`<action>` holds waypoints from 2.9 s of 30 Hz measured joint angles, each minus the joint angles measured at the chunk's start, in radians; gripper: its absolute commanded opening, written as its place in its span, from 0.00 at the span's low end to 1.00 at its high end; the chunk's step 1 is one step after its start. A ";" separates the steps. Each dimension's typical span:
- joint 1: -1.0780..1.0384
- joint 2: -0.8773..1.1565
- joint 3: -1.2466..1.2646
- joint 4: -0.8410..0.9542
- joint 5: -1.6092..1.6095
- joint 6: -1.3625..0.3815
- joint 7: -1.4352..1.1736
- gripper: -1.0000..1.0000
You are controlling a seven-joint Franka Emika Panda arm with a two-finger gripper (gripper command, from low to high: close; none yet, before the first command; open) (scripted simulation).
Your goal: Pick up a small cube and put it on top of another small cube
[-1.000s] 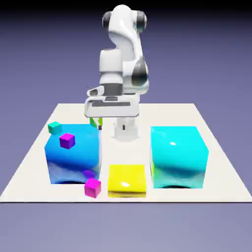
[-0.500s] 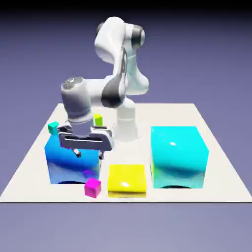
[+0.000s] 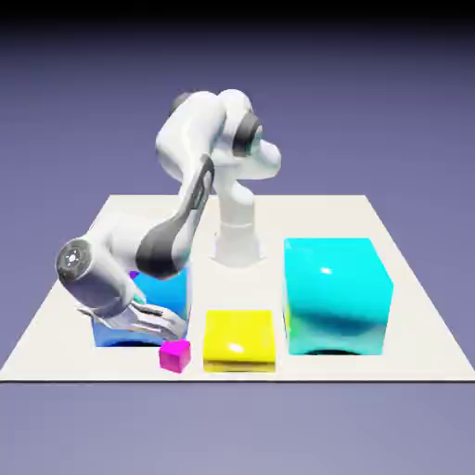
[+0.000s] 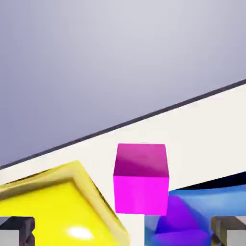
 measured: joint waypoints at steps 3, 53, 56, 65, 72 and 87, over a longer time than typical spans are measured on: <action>-0.007 0.100 -0.027 0.109 0.024 -0.113 -0.002 0.50; 0.023 0.128 -0.107 0.170 -0.039 -0.458 -0.026 0.00; 0.042 0.024 -0.105 0.061 -0.089 -0.438 -0.033 0.00; 0.100 -0.289 -0.100 -0.265 -0.238 -0.381 -0.054 0.00; 0.146 -0.532 -0.097 -0.518 -0.354 -0.336 -0.071 0.00; 0.240 -0.870 -0.154 -0.975 -0.555 -0.284 -0.108 0.00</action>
